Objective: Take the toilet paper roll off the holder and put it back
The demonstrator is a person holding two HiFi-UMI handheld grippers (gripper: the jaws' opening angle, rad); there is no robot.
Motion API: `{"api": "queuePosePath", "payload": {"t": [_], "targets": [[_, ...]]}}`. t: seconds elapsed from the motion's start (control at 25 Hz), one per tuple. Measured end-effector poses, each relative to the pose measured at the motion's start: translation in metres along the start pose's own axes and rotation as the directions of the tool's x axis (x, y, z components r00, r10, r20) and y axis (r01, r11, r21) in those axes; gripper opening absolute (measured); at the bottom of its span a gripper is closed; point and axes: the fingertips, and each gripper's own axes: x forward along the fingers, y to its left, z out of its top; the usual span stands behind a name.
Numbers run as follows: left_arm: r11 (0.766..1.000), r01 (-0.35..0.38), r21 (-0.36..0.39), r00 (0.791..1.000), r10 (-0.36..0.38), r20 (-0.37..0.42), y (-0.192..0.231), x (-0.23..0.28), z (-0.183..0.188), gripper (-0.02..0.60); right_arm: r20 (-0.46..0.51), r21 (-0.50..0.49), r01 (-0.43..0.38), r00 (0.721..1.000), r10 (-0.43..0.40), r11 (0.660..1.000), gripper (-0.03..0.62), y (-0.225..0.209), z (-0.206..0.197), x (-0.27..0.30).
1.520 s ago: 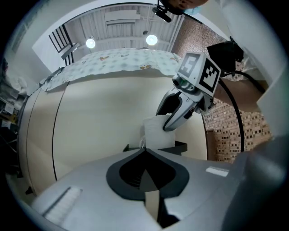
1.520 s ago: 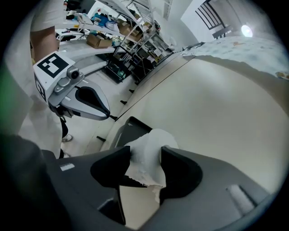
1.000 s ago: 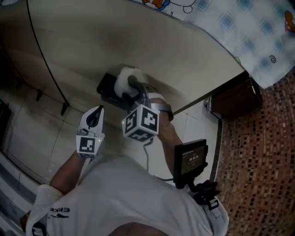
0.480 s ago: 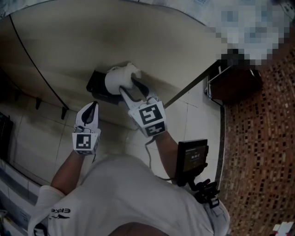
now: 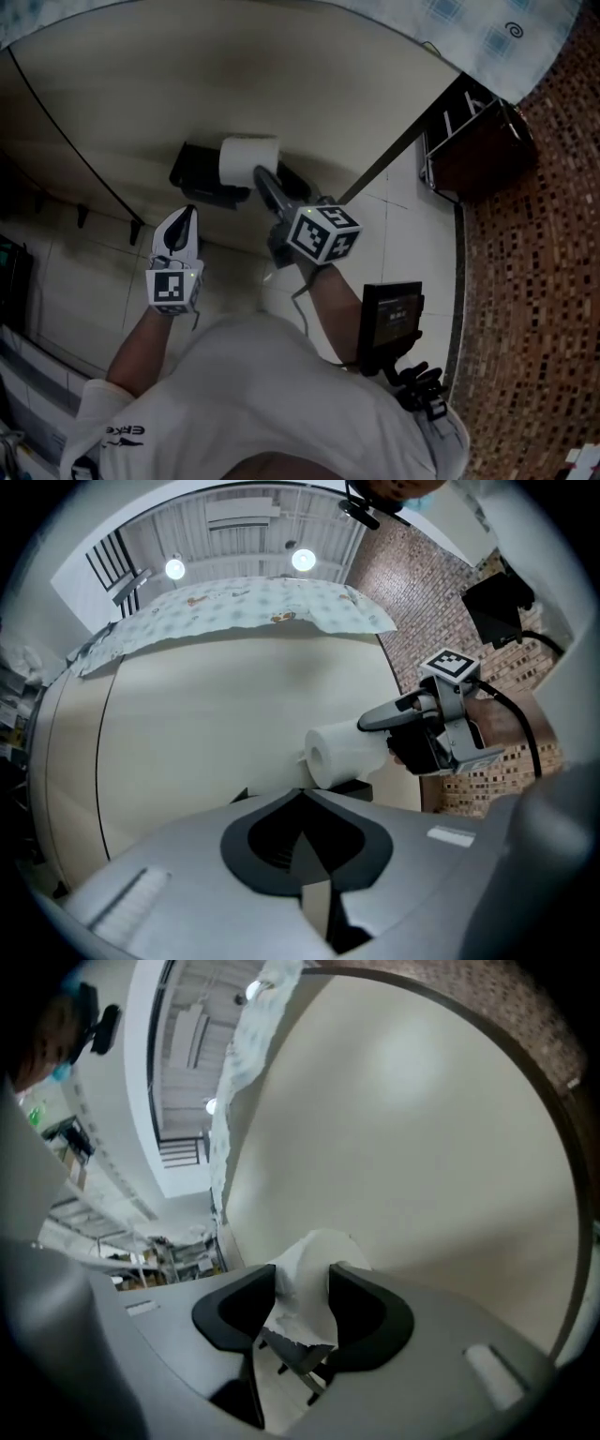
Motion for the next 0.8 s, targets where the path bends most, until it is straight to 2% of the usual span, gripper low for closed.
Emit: {"api": "queuePosePath", "payload": {"t": [0.16,0.4,0.56,0.68,0.8], "targets": [[1.000,-0.003,-0.006,1.000,0.003,-0.015,0.001,0.000,-0.001,0.003,0.056,0.176,-0.048,0.998,0.039,0.983,0.179,-0.005,0.002,-0.004],[1.000,0.007,0.015,0.999,-0.006,-0.042,0.001,0.001,-0.006,0.003,0.077,0.227,-0.064,0.996,0.047,0.972,0.178,-0.007,0.004,-0.006],[1.000,-0.013,0.002,1.000,0.013,-0.025,0.008,0.005,-0.006,0.003,0.109,0.305,-0.088,0.992,0.057,0.948,0.175,-0.011,0.007,-0.012],[0.999,-0.007,0.033,1.000,0.008,-0.030,0.010,0.007,-0.008,0.003,0.143,0.366,-0.107,0.988,0.058,0.924,0.175,-0.016,0.010,-0.021],[0.999,-0.009,0.043,0.999,0.011,-0.048,0.014,0.008,-0.015,0.003,0.161,0.382,-0.102,0.986,0.042,0.919,0.175,-0.023,0.013,-0.033]]}}
